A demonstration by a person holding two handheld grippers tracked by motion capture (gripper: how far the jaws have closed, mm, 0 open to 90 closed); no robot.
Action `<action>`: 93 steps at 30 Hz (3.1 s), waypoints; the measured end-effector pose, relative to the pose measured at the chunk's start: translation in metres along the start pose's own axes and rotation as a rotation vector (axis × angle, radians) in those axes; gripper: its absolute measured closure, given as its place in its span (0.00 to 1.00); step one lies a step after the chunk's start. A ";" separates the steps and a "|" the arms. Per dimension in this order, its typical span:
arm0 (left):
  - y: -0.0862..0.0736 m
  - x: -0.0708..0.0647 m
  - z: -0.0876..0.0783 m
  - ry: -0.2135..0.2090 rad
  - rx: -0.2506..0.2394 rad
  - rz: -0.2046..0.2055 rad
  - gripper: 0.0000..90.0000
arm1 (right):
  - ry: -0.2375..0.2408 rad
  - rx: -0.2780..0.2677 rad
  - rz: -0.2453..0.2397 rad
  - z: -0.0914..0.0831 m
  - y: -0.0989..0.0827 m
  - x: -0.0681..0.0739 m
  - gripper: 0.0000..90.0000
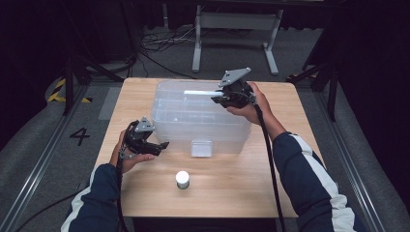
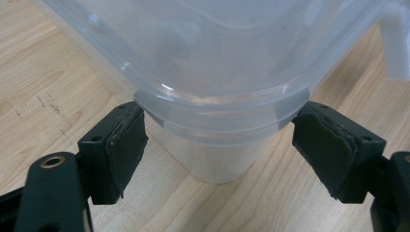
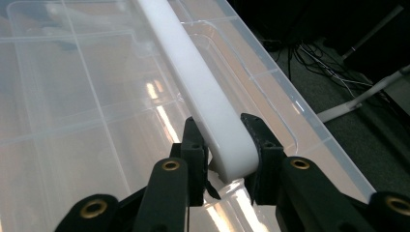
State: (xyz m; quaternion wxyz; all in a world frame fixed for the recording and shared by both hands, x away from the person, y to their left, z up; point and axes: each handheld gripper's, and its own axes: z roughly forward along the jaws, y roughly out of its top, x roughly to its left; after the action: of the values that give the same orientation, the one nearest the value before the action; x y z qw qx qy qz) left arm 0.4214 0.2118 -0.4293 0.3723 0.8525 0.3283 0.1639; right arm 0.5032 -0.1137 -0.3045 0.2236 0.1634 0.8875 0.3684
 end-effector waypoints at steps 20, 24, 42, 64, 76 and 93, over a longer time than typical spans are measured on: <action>-0.001 -0.015 -0.008 0.013 0.008 0.022 0.23 | 0.014 -0.017 -0.003 -0.014 -0.009 0.012 0.82; -0.002 -0.014 -0.009 0.007 0.001 0.027 0.25 | 0.011 -0.017 -0.009 -0.014 -0.009 0.011 0.83; -0.009 -0.010 -0.028 0.002 -0.021 0.031 0.40 | 0.021 -0.011 0.011 -0.016 -0.001 0.000 0.82; -0.004 -0.010 -0.054 -0.050 -0.122 0.019 0.64 | 0.008 0.017 0.048 -0.017 0.012 -0.014 0.80; 0.004 -0.010 -0.048 -0.028 -0.153 -0.005 0.79 | -0.017 0.026 0.038 -0.017 0.016 -0.015 0.79; 0.000 -0.009 -0.047 -0.035 -0.193 0.009 1.00 | -0.037 0.017 0.029 -0.018 0.013 -0.009 0.79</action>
State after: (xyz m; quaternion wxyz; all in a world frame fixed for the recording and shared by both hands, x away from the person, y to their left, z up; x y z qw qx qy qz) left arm 0.3900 0.2303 -0.3976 0.4577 0.8168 0.3006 0.1814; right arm 0.5035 -0.1197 -0.2811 0.2331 0.1848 0.8839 0.3609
